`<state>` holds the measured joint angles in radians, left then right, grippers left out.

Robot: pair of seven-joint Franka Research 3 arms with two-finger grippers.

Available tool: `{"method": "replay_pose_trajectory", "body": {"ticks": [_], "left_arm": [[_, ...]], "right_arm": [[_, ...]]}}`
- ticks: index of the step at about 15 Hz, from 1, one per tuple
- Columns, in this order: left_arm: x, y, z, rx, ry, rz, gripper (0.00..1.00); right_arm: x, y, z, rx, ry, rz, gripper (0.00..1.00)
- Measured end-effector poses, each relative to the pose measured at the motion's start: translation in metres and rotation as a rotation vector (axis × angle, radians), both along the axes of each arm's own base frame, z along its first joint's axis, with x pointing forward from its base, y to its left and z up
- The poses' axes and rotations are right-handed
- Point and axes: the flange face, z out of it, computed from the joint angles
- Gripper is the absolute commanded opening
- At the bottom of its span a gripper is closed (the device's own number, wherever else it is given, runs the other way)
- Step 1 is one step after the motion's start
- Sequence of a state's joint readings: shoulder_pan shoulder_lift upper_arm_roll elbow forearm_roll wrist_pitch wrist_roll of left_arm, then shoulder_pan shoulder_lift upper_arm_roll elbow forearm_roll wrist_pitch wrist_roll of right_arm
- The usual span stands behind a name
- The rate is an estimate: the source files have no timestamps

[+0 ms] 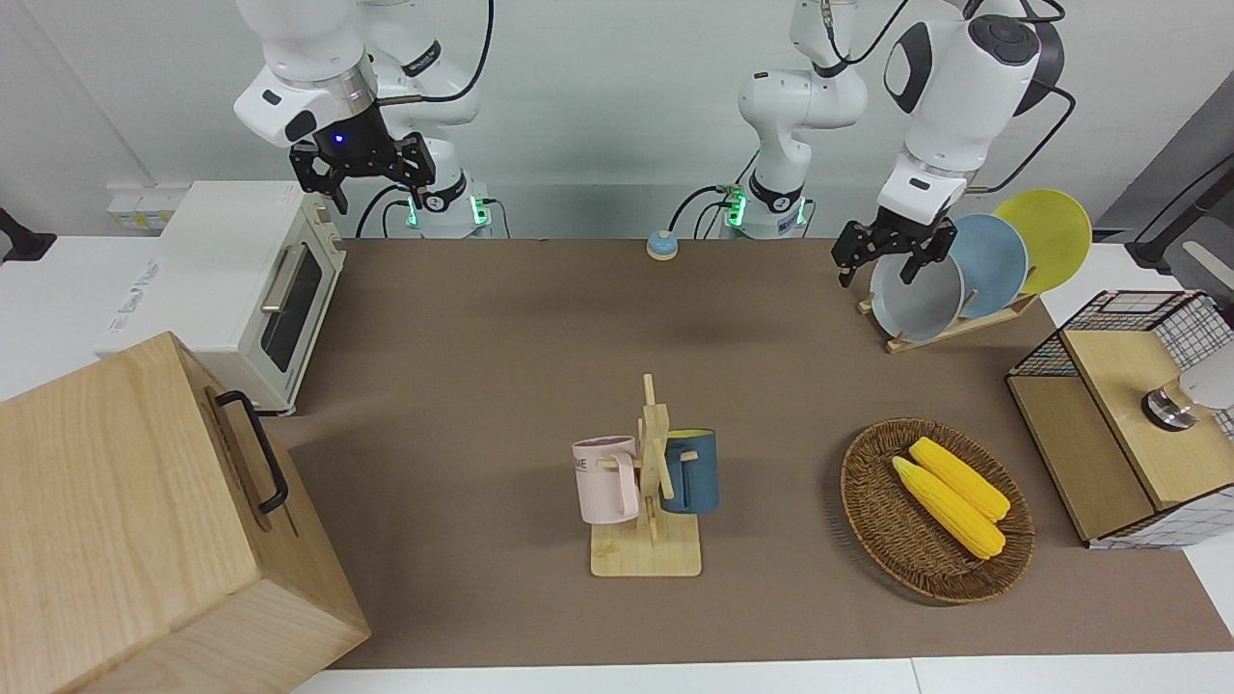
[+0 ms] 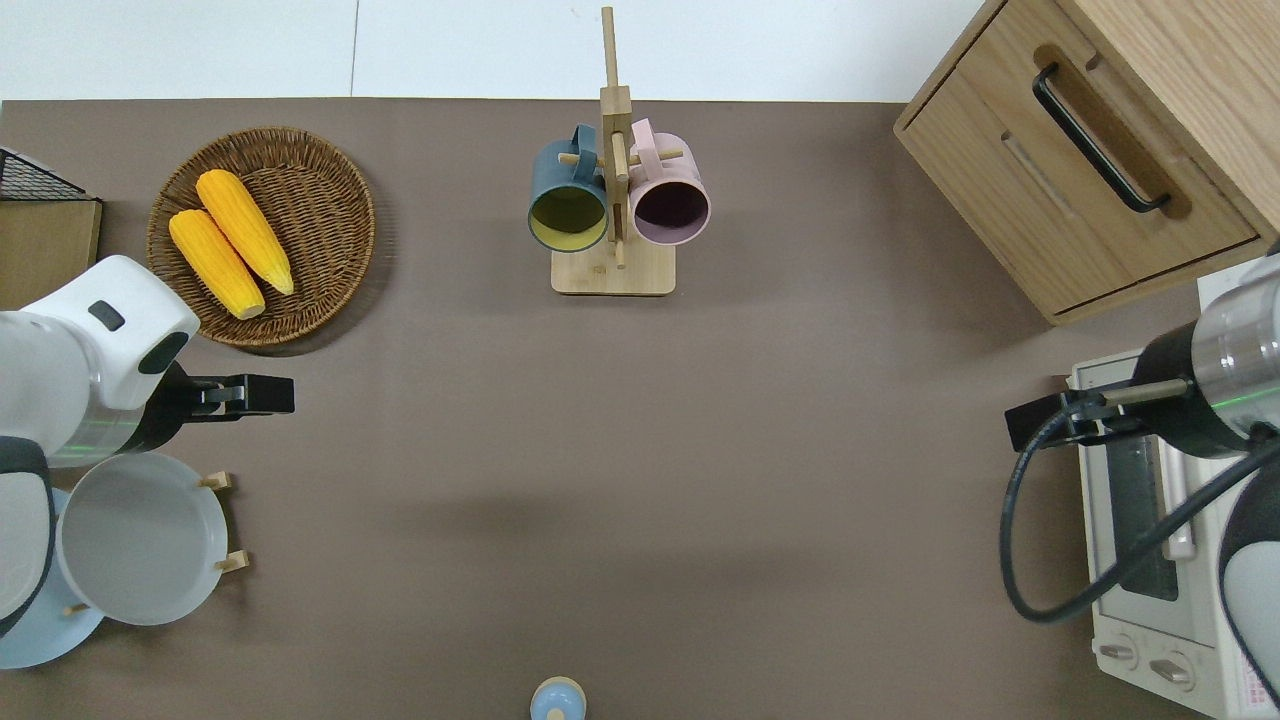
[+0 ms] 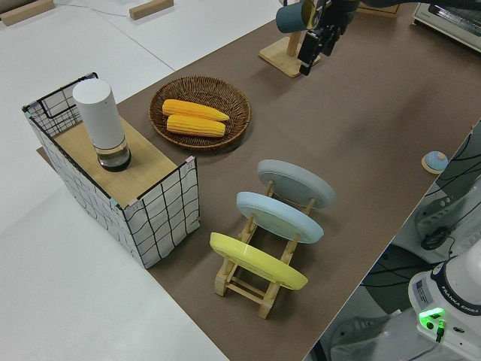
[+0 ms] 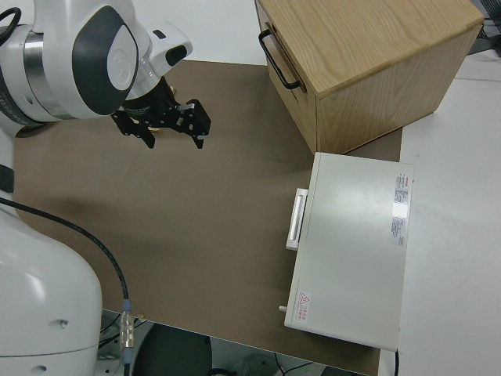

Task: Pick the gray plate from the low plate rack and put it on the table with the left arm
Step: 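Lower the left gripper onto the gray plate in the low rack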

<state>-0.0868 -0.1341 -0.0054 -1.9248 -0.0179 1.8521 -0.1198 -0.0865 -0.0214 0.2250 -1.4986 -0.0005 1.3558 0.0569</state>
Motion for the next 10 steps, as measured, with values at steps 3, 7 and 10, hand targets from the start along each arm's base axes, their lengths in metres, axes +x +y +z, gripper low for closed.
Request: {"method": "replay_pose_trajectory", "body": {"ticks": [3,7,10], "left_arm": [[-0.0005,0.0000,-0.0018,-0.001,0.007,0.019,1.00],[-0.0013,0.0001,-0.0037,-0.001,0.017,0.036,1.00],[-0.0022,0.0033,-0.0048,0.004,0.028,0.053,1.00]], "right_arm": [[0.0000,0.0000,0.0000,0.000,0.000,0.000,0.987],[0.0000,0.0000,0.0000,0.000,0.000,0.000,0.987],[0.0000,0.0000,0.0000,0.000,0.000,0.000,0.987]]}}
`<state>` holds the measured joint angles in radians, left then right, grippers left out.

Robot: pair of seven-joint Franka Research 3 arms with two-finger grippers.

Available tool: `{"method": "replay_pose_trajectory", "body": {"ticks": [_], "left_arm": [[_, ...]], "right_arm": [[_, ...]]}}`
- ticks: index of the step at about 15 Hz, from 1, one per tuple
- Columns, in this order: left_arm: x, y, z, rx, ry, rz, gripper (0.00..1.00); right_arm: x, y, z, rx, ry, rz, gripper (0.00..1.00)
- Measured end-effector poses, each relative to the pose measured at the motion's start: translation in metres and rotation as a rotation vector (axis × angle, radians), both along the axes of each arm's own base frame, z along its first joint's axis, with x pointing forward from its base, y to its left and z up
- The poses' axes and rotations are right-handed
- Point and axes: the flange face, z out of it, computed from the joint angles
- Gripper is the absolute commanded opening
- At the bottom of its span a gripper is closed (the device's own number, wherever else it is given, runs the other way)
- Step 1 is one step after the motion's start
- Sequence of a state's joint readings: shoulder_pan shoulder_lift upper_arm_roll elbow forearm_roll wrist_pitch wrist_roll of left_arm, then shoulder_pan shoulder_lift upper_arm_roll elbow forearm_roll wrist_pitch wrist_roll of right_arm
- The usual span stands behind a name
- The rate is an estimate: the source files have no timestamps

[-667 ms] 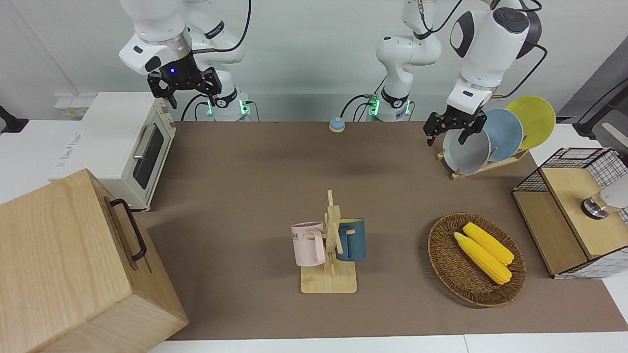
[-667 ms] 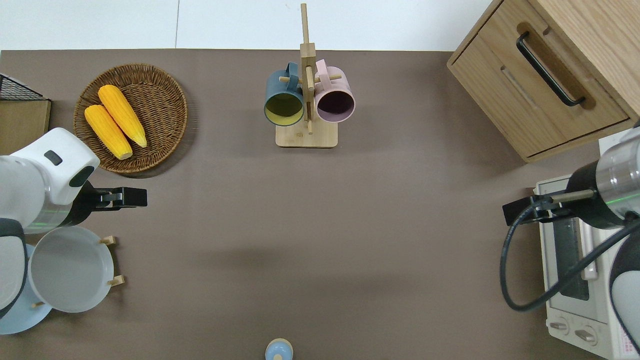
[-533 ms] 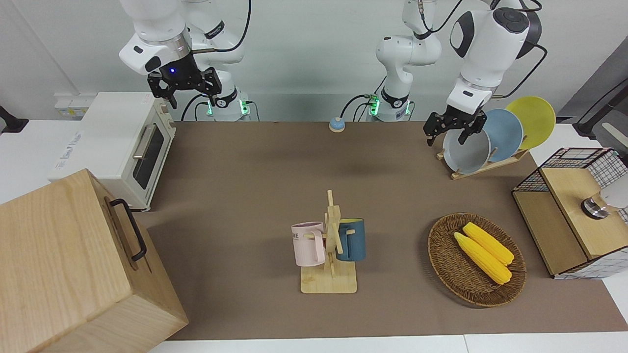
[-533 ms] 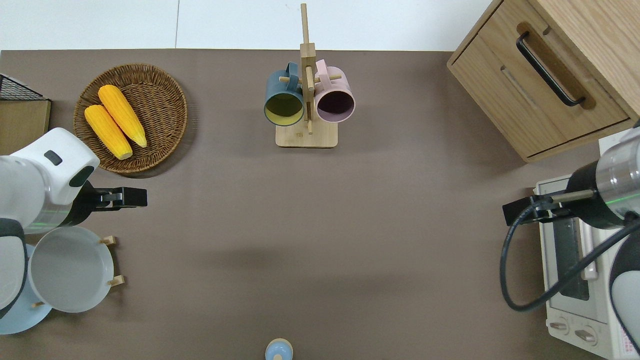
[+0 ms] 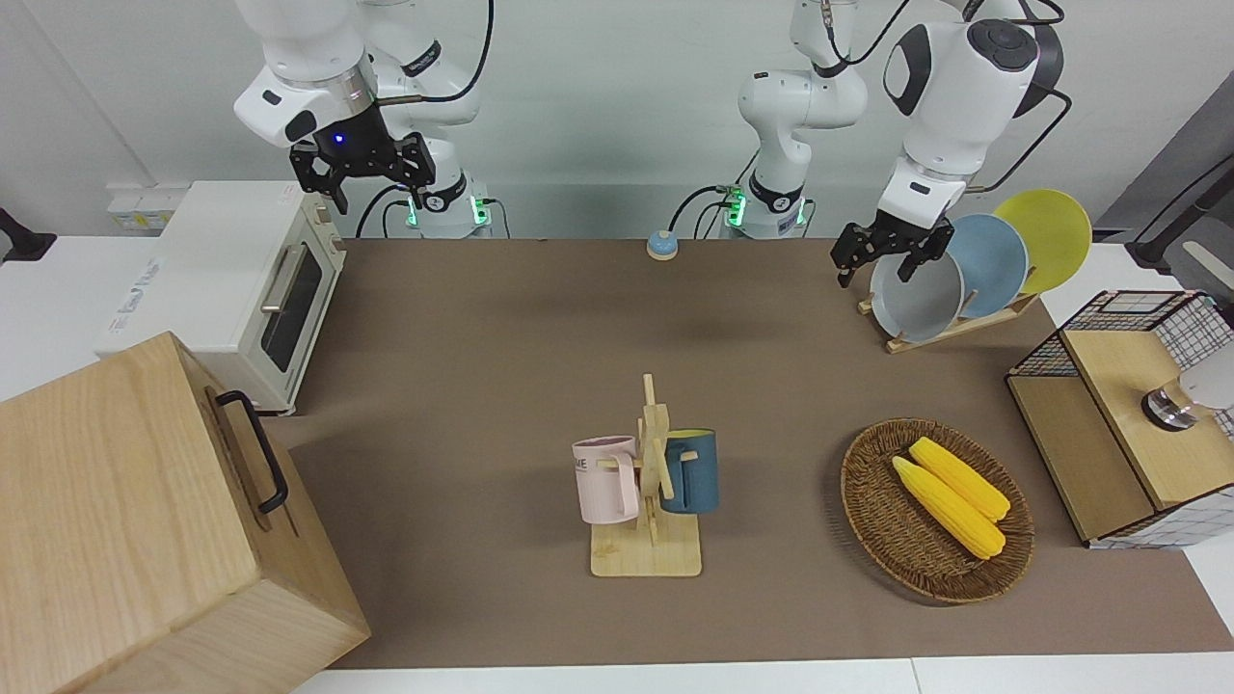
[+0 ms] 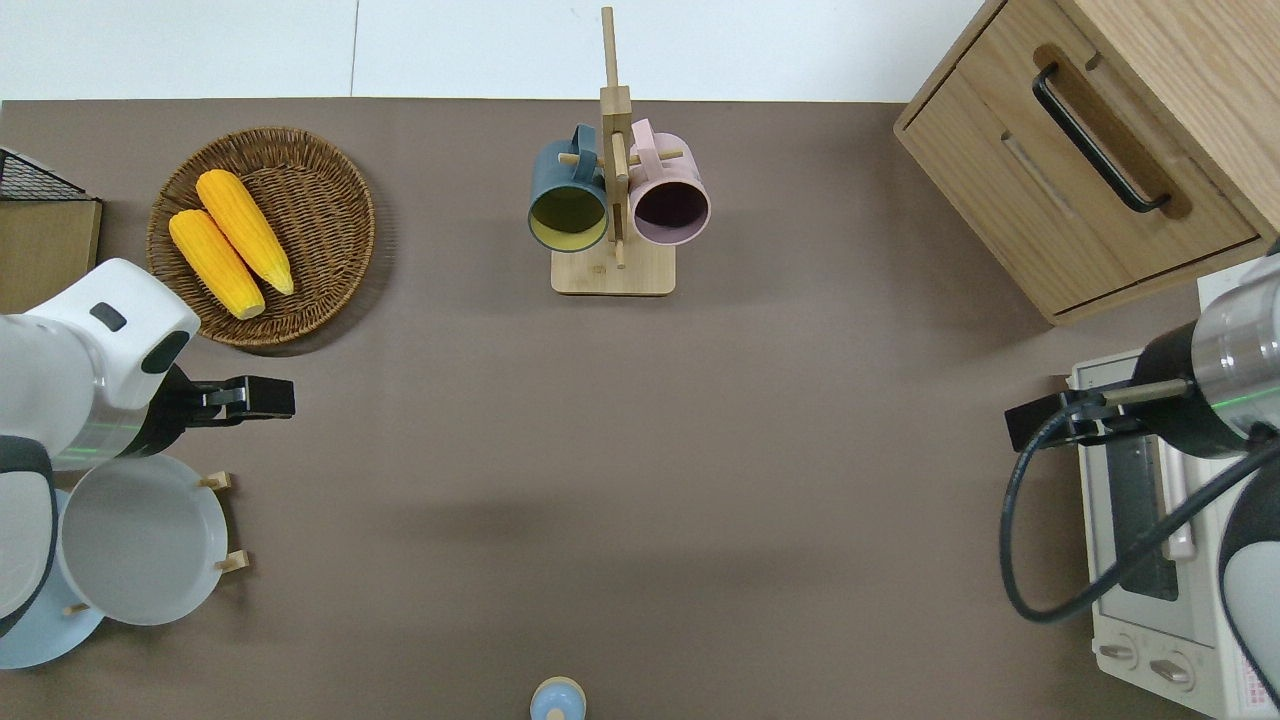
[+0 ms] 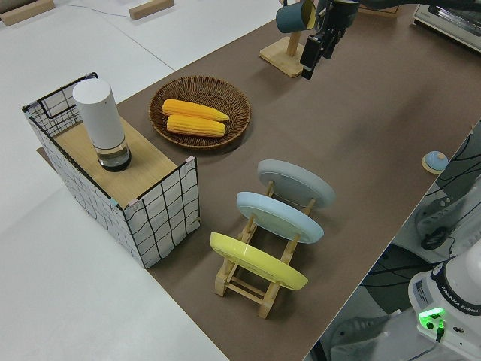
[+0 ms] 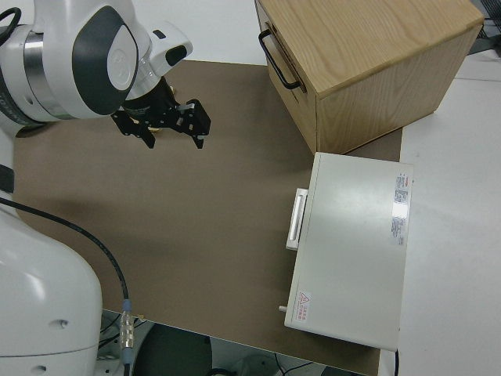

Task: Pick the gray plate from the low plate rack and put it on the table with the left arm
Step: 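Lower the left gripper onto the gray plate in the low rack, then close the left gripper on the plate rim and lift it upward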

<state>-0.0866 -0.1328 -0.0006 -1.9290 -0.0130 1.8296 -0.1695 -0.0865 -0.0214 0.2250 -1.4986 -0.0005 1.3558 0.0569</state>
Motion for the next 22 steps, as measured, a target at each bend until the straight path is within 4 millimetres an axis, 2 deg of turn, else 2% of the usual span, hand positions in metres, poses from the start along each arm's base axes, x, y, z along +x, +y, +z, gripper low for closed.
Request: {"method": "replay_pose_trajectory", "body": {"ticks": [3,8,11,14,15,17,18,19,20,22], "left_arm": [[-0.001,0.024,-0.002,0.098,0.021,0.007,1.00],[-0.011,0.047,-0.023,0.299,0.148,-0.023,1.00],[-0.019,0.083,-0.049,0.406,0.235,-0.020,1.00],[-0.027,0.122,-0.070,0.400,0.301,0.032,0.99],[-0.030,0.132,-0.079,0.395,0.324,0.046,0.90],[-0.037,0.142,-0.096,0.389,0.365,0.057,0.45],[-0.040,0.142,-0.103,0.388,0.381,0.056,0.29],[-0.041,0.142,-0.108,0.388,0.393,0.054,0.10],[-0.042,0.141,-0.112,0.388,0.402,0.053,0.00],[-0.042,0.142,-0.115,0.388,0.408,0.054,0.00]], "right_arm": [[0.000,0.000,0.000,0.000,0.000,0.000,0.990],[0.000,0.000,0.000,0.000,0.000,0.000,0.990],[0.000,0.000,0.000,0.000,0.000,0.000,0.990],[0.000,0.000,0.000,0.000,0.000,0.000,0.987],[0.000,0.000,0.000,0.000,0.000,0.000,0.987],[0.000,0.000,0.000,0.000,0.000,0.000,0.990],[0.000,0.000,0.000,0.000,0.000,0.000,0.990],[0.000,0.000,0.000,0.000,0.000,0.000,0.990],[0.000,0.000,0.000,0.000,0.000,0.000,0.990],[0.000,0.000,0.000,0.000,0.000,0.000,0.990]]}}
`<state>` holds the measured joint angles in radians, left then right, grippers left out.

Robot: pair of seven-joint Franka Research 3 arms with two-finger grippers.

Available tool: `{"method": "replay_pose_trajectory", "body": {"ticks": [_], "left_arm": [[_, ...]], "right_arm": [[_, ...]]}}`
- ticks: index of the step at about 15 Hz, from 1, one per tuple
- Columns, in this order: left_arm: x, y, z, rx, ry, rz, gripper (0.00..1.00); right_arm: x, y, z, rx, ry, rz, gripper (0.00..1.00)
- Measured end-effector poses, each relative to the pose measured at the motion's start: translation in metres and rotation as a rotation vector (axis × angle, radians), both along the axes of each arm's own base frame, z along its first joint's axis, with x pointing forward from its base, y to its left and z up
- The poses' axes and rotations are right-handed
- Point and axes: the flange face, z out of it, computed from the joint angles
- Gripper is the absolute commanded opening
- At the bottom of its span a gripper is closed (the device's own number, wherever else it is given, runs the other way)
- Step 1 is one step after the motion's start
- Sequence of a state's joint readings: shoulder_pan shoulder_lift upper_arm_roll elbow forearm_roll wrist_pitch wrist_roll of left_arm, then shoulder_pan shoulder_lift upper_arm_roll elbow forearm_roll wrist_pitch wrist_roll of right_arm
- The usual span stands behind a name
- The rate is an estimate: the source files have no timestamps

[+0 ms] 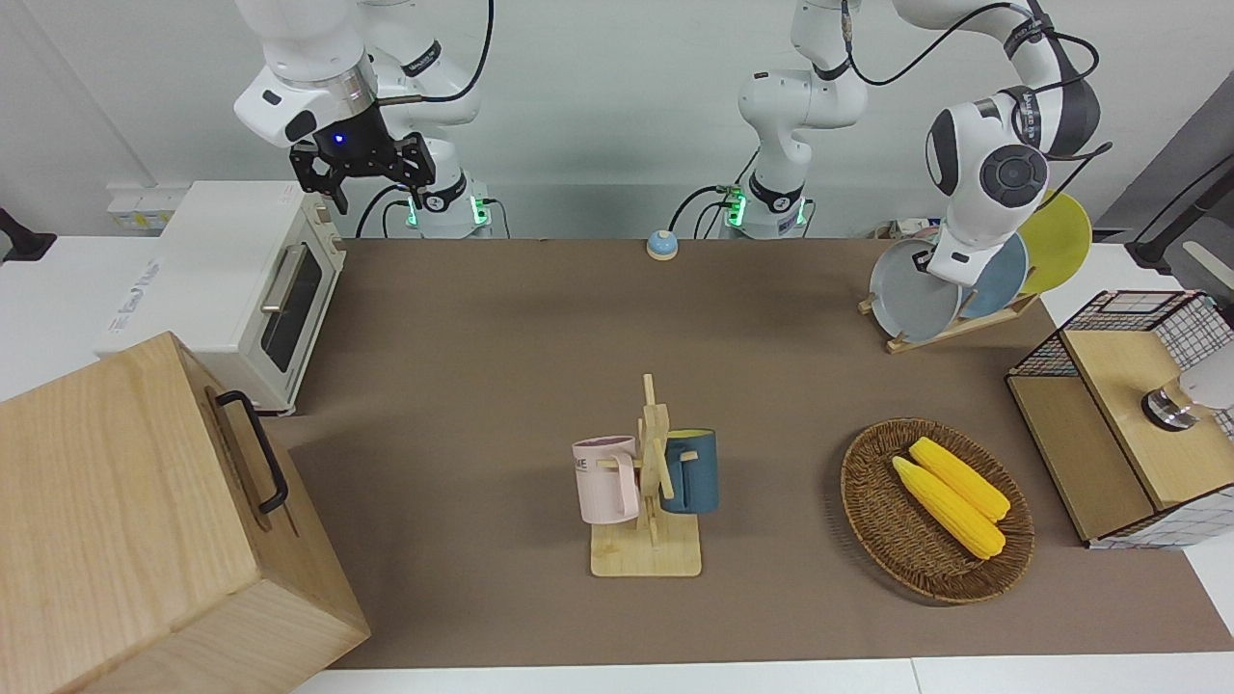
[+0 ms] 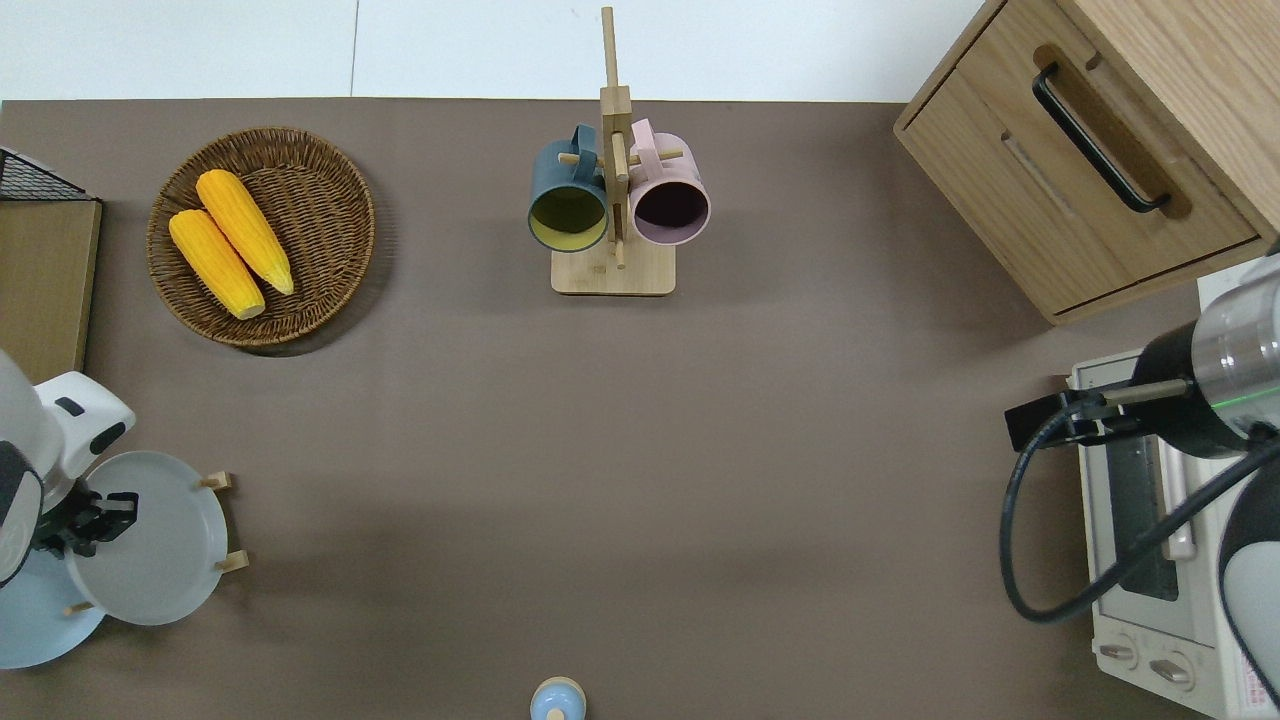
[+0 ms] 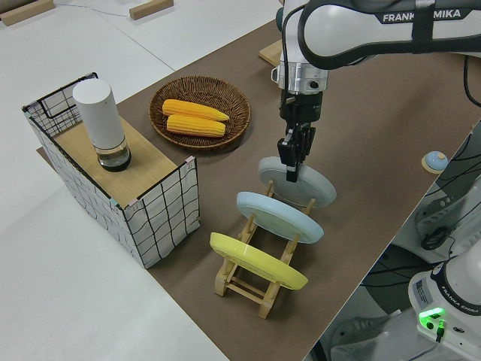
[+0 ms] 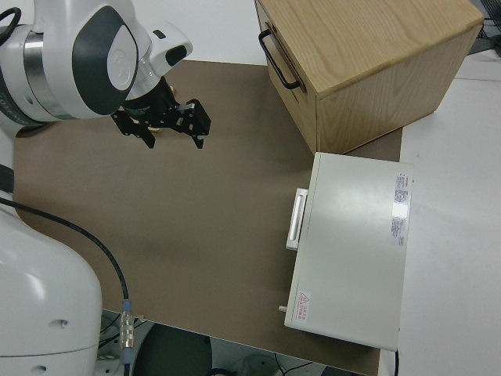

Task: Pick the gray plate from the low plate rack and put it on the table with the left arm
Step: 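Close the left gripper on the plate rim and lift it upward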

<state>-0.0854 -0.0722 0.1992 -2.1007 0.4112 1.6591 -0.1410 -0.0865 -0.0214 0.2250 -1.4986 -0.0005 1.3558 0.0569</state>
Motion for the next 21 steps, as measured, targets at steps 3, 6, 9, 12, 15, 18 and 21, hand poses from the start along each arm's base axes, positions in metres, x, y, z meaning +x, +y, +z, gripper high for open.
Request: {"method": "replay_pose_trajectory", "body": {"ticks": [3,6,9,12,15,18,21], "left_arm": [[0.001,-0.001,0.004,0.000,-0.009,-0.002,0.00],[0.001,-0.001,0.006,-0.001,-0.014,-0.003,0.00],[0.004,0.000,0.020,0.004,-0.026,0.005,0.00],[0.008,-0.001,0.043,0.013,-0.035,0.016,0.00],[0.009,-0.011,0.064,0.012,-0.036,0.011,0.00],[0.012,-0.033,0.073,-0.106,-0.060,0.021,0.00],[0.014,-0.059,0.074,-0.251,-0.075,0.045,0.00]], "right_arm": [[0.000,0.000,0.000,0.000,0.000,0.000,0.990],[0.000,0.000,0.000,0.000,0.000,0.000,0.990],[0.000,0.000,0.000,0.000,0.000,0.000,0.987],[0.000,0.000,0.000,0.000,0.000,0.000,0.987],[0.000,0.000,0.000,0.000,0.000,0.000,0.990],[0.000,0.000,0.000,0.000,0.000,0.000,0.990],[0.000,0.000,0.000,0.000,0.000,0.000,0.990]]}}
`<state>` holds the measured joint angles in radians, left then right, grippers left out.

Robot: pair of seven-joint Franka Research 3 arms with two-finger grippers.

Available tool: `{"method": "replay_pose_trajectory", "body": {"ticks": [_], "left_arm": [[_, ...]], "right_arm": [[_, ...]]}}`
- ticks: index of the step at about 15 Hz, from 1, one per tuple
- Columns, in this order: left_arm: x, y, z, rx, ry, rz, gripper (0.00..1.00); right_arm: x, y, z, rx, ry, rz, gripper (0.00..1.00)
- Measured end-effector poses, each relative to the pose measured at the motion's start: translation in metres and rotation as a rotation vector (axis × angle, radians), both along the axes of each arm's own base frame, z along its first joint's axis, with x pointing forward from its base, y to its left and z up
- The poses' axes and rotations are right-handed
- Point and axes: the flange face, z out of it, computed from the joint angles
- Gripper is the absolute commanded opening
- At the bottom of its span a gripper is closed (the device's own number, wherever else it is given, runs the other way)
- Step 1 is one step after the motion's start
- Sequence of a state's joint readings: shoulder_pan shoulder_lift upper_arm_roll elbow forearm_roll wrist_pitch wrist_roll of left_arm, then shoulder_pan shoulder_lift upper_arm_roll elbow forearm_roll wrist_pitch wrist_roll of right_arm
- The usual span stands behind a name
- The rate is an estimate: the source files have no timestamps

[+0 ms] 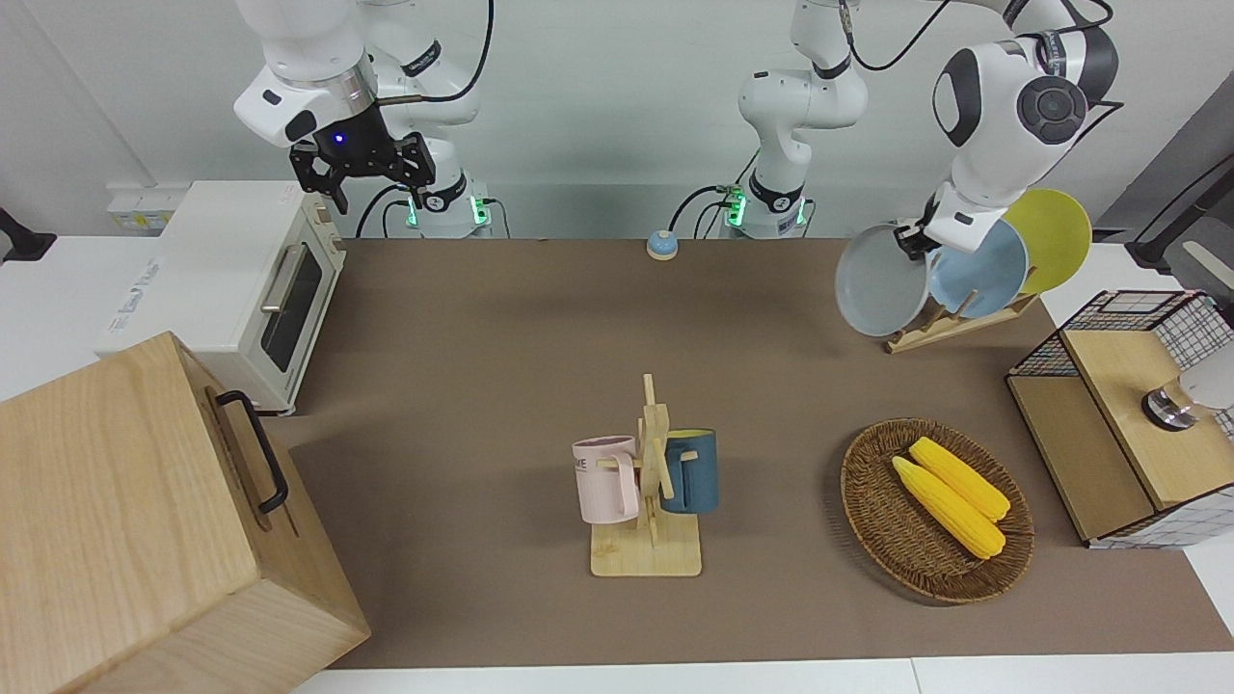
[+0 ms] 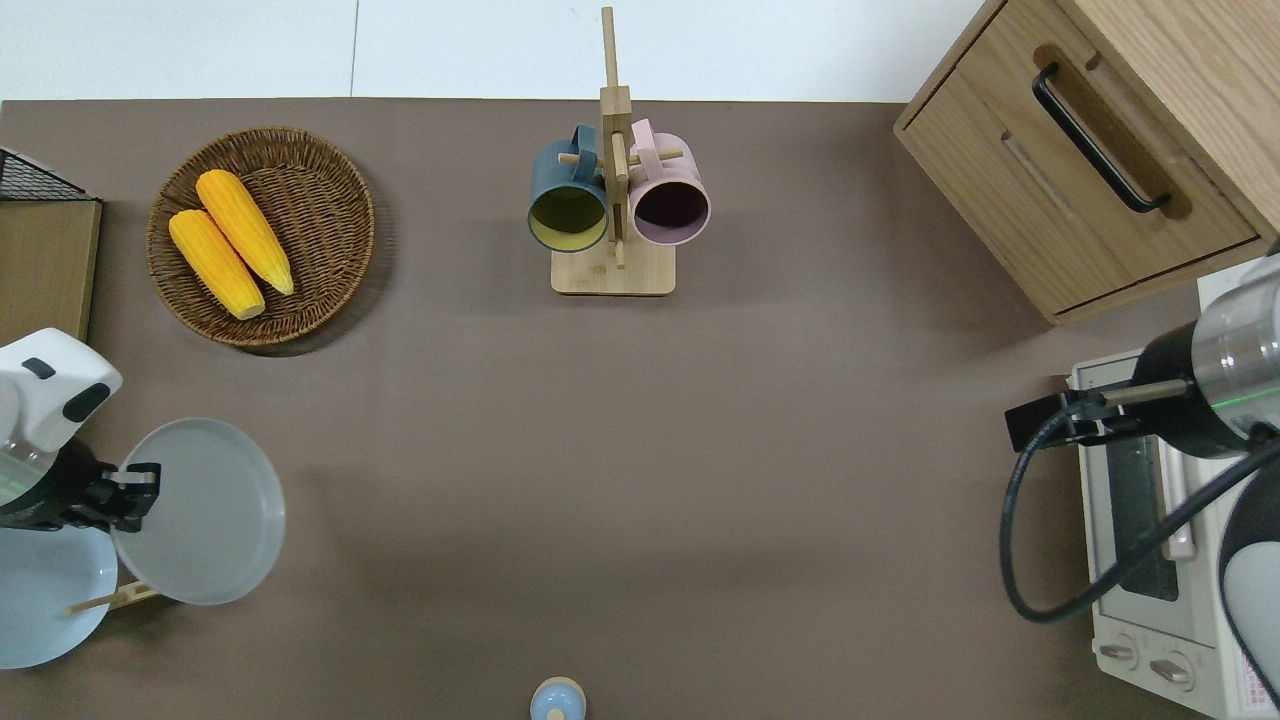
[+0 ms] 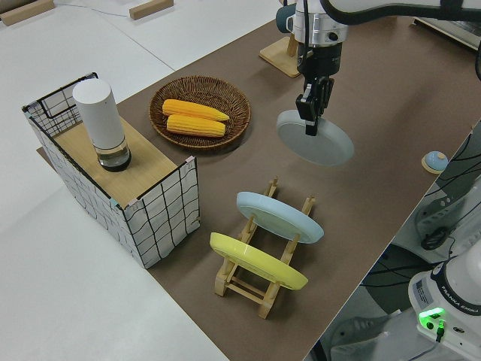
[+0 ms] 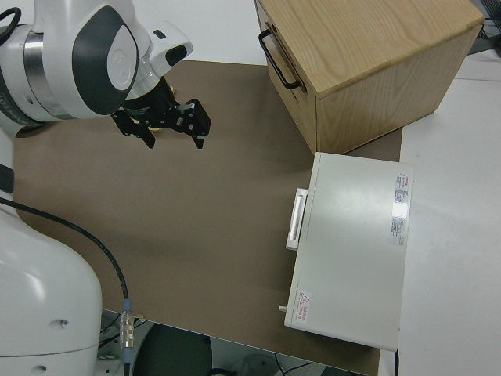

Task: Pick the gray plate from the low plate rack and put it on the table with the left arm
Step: 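Carry the gray plate away from the rack and lower it flat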

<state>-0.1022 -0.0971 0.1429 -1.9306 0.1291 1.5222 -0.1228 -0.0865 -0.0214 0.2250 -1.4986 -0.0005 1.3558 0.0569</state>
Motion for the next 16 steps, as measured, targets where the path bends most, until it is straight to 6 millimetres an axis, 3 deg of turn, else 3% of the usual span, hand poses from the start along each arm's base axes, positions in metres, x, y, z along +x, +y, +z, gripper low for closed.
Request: {"method": "replay_pose_trajectory", "body": {"ticks": [3,6,16], "left_arm": [[0.002,-0.036,-0.002,-0.121,-0.006,-0.008,0.00],[0.003,-0.057,-0.012,-0.211,-0.012,-0.013,0.00],[-0.006,-0.105,-0.108,-0.255,0.042,-0.061,0.00]], "right_arm": [[0.000,0.000,0.000,0.000,0.000,0.000,0.990],[0.000,0.000,0.000,0.000,0.000,0.000,0.987],[0.000,0.000,0.000,0.000,0.000,0.000,0.990]]}}
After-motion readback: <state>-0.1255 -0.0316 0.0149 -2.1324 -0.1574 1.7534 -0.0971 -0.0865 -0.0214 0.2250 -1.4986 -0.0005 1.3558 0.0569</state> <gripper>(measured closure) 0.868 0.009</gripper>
